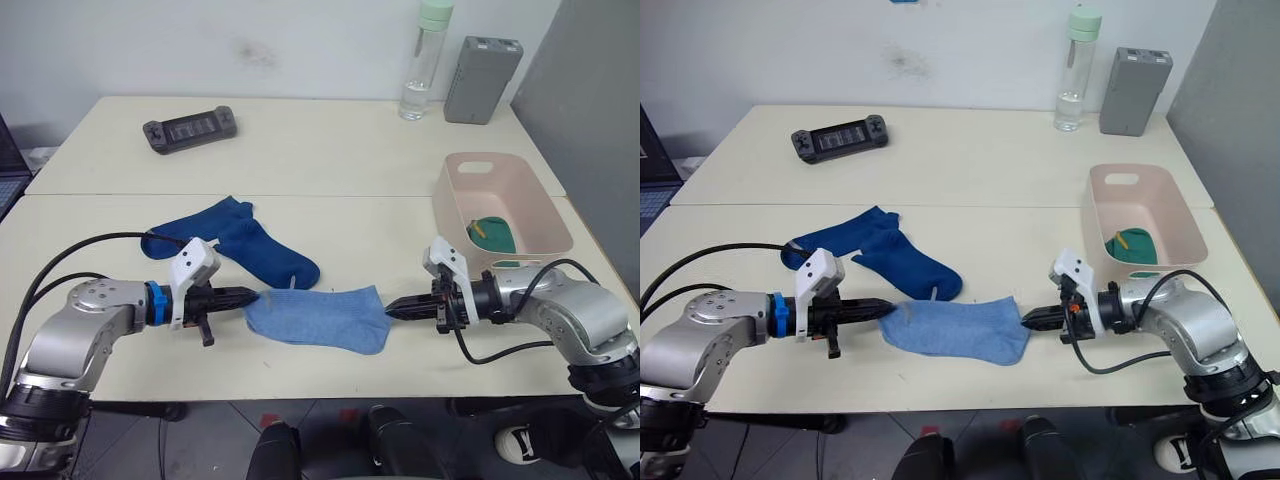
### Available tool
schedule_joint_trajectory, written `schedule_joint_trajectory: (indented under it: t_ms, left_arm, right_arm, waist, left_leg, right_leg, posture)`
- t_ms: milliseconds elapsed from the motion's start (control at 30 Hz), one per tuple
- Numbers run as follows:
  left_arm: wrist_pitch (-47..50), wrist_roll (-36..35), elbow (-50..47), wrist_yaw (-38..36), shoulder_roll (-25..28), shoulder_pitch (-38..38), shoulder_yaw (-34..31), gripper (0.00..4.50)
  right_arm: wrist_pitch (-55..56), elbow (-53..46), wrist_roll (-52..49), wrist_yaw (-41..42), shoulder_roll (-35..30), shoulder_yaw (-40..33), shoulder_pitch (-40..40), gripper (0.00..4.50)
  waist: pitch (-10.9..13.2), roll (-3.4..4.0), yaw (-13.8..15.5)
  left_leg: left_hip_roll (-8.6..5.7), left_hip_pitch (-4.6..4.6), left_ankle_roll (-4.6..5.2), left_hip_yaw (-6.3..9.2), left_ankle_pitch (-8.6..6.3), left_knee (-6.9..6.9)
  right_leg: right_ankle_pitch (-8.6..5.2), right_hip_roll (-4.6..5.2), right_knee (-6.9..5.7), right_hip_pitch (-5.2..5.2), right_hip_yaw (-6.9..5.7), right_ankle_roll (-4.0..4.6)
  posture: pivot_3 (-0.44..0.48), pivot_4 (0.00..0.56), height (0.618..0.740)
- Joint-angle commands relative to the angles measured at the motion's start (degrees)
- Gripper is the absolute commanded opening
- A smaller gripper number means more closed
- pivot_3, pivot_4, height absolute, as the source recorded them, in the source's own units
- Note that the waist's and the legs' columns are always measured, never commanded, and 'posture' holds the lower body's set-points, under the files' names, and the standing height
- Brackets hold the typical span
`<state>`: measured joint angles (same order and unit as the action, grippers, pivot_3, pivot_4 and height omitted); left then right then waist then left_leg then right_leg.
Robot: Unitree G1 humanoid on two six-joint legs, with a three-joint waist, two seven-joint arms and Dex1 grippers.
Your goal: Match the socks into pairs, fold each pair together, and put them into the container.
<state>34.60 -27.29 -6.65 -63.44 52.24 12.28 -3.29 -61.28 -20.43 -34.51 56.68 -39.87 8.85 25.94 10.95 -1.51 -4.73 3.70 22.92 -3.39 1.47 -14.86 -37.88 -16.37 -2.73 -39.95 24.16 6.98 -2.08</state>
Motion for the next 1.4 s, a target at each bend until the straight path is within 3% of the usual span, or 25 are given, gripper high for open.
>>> schedule_joint_trajectory:
  t_ms: [33, 700, 1100, 1400]
  left_arm:
    - [-1.4, 1.1, 0.9, -0.6, 0.6, 1.8, -0.3, 0.0]
    - [-5.4, 5.9, 3.5, -1.8, -3.6, 5.3, 6.4, 0.0]
    - [-6.0, 6.5, 2.9, -1.9, -3.2, 3.7, 4.8, 0.0]
    - [-2.6, 3.0, -0.2, -2.0, -3.3, 2.6, 2.1, 0.0]
  right_arm:
    - [-0.4, -1.6, -0.5, -2.5, 0.6, -0.6, -0.3, 0.01]
    - [1.9, 0.1, 1.0, -2.7, -3.3, 1.3, -0.6, 0.01]
    - [5.2, 3.4, 3.1, -4.7, 0.3, 2.2, 1.0, 0.01]
    - [7.6, 5.3, 5.0, -4.1, 0.7, 2.4, 1.9, 0.01]
  waist:
    - [0.0, 0.0, 0.0]
    - [0.0, 0.0, 0.0]
    - [0.0, 0.0, 0.0]
    - [0.0, 0.0, 0.0]
  left_leg:
    - [0.0, 0.0, 0.0, 0.0, 0.0, 0.0]
    - [0.0, 0.01, 0.0, -0.01, 0.0, 0.0]
    - [0.0, 0.01, 0.0, -0.02, 0.0, 0.0]
    - [0.0, 0.0, 0.0, -0.02, 0.0, 0.0]
  right_leg:
    - [0.0, 0.0, 0.0, 0.0, 0.0, 0.0]
    - [0.0, 0.0, 0.0, 0.0, 0.01, 0.0]
    - [0.0, 0.0, 0.0, 0.0, 0.01, 0.0]
    - [0.0, 0.0, 0.0, 0.0, 0.02, 0.0]
  posture:
    - [0.0, 0.15, 0.74]
    - [0.0, 0.15, 0.74]
    - [0.0, 0.15, 0.74]
    - [0.0, 0.15, 0.74]
